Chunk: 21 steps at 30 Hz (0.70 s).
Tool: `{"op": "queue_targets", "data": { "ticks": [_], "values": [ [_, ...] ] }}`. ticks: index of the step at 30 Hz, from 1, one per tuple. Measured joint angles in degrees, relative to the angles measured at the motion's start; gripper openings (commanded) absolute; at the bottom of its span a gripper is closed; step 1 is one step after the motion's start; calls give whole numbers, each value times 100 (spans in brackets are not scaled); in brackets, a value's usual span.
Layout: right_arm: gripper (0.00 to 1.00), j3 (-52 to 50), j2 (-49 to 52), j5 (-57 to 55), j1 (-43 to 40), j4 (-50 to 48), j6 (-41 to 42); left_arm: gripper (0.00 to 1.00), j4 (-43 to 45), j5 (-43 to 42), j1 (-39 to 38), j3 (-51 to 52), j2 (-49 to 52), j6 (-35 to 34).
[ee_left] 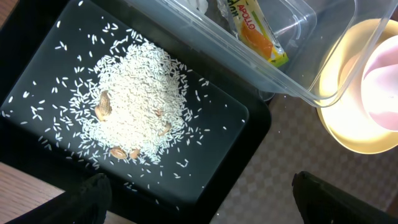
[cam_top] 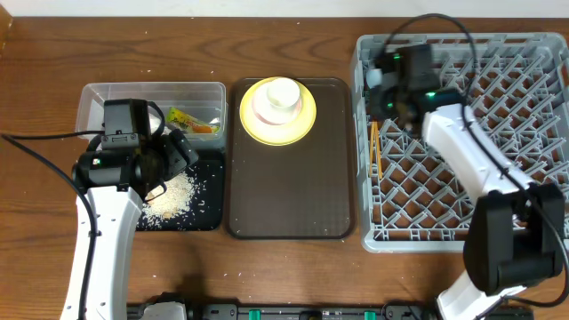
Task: Sort waste into correct bins and load items into the dishwasher rack
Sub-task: 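Withdraw the right gripper from the bowl and move toward the brown tray, then lower the right gripper into the pink cup and grip its rim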
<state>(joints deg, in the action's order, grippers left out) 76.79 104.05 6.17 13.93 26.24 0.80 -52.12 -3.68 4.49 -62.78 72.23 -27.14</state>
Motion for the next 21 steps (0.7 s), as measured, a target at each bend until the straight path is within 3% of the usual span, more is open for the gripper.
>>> {"op": "queue_targets", "data": {
  "ticks": [11,21],
  "values": [
    [34,186,-68,-7,1410,-367,-166,96,-2,-2,0,0,0,0],
    [38,2516,-68,-153,1631,1587,-188,96,-7,-2,0,0,0,0]
  ]
}}
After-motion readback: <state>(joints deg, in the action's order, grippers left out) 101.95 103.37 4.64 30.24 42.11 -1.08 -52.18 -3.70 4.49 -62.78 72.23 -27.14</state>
